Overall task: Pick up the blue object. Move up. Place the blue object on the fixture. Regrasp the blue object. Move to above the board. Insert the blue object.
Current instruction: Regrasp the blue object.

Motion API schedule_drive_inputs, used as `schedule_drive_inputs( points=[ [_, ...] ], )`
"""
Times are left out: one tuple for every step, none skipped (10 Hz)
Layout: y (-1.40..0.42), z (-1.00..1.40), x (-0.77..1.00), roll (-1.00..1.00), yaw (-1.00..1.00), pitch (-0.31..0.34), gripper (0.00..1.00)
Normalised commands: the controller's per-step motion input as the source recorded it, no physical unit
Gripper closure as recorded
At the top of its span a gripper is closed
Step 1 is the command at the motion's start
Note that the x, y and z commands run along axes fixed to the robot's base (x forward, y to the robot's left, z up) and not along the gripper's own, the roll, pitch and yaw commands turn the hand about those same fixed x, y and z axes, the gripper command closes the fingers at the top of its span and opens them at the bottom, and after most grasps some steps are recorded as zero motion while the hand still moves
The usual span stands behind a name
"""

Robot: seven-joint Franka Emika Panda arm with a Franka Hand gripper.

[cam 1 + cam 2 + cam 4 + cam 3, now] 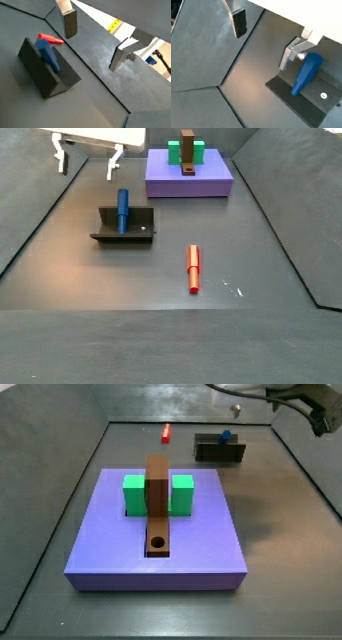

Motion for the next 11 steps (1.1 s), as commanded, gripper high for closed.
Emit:
schedule_drive_inputs(
  points=[
    [0.20,0.00,-0.19,0.00,0.06,0.003,0.00],
    [0.20,0.00,-0.34,0.01,0.06,0.000,0.00],
    [0.10,0.00,-0.38,0.22,0.07,0.000,0.00],
    [0.00,0.00,-0.34,0.35,0.07,0.000,0.00],
    [-0.27,0.00,-0.07,0.46,0.12,0.000,0.00],
    [-0.19,-0.09,0.00,0.34,0.10,0.000,0.00],
    [-0.12,-0.21,0.05,0.23,0.14,0.040,0.00],
    [-0.04,-0.35,0.00,0.37,0.25,0.000,0.00],
    [0.00,-0.45,0.03,0.20,0.25,0.014,0.00],
    [0.00,-0.41,0.10,0.04,0.25,0.054,0.00],
    [0.00,-0.35,0.15,0.01,0.24,0.089,0.00]
  ],
)
